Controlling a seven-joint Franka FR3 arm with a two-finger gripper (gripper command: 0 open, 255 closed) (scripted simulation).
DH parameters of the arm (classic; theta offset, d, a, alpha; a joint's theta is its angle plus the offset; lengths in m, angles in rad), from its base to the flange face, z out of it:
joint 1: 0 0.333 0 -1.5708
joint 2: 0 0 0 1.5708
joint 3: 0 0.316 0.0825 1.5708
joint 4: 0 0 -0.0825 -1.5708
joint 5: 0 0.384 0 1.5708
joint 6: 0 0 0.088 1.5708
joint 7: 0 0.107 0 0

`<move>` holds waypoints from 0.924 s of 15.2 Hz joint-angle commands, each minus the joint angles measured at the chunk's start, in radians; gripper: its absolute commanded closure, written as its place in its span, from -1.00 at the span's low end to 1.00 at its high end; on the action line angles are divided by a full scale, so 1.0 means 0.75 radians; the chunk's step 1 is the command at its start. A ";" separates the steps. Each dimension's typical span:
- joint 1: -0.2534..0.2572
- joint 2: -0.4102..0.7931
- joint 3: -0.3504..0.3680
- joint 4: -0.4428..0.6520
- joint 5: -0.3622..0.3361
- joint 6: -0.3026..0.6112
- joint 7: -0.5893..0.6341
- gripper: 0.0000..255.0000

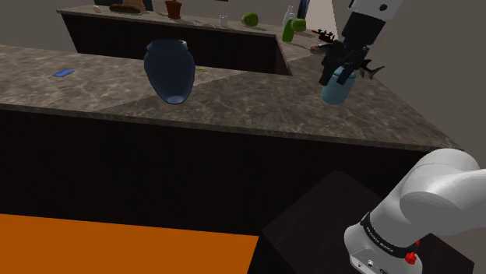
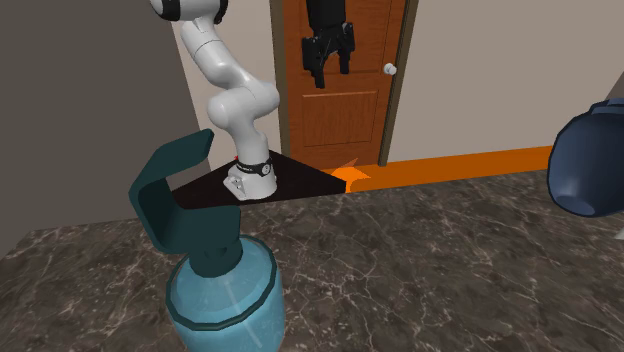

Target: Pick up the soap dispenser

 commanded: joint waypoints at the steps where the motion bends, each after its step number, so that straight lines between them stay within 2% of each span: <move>1: 0.000 0.000 0.000 0.000 0.000 0.000 0.000 -1.00; 7: 0.005 0.104 -0.186 0.096 -0.181 -0.084 -0.348 -1.00; 14: 0.032 0.315 -0.385 0.290 -0.361 -0.130 -0.758 -1.00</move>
